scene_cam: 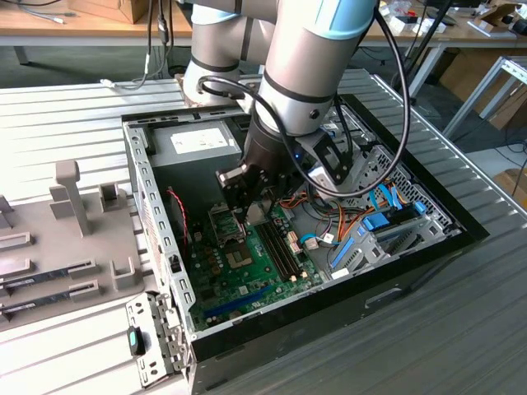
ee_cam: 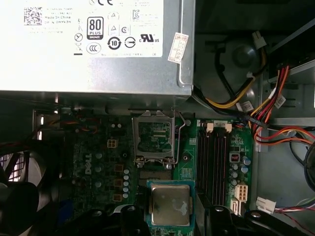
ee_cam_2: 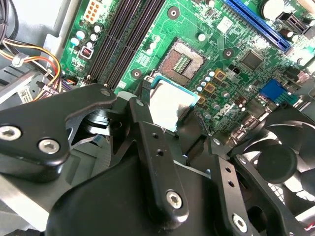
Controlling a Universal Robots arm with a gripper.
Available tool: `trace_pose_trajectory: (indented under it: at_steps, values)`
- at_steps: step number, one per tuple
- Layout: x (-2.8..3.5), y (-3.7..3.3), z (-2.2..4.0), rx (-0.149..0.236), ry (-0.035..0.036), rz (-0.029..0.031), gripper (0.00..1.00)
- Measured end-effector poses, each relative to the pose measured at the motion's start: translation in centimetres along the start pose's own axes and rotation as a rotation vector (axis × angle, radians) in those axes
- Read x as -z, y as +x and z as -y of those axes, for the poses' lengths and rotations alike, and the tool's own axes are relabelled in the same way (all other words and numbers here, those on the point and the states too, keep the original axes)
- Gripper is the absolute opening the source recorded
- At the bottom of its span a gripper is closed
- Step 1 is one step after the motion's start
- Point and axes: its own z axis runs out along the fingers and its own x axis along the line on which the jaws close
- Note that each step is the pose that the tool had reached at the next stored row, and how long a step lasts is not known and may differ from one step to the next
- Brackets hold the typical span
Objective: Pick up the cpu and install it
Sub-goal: 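Pick up the cpu and move it towards the insertion slot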
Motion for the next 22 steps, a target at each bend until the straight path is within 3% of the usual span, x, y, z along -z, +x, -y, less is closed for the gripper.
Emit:
trace_pose_trajectory:
  at_steps: [22]
  values:
    - [-0.79,-0.02,-0.01,0.000,0.0001,0.0000,0.47]
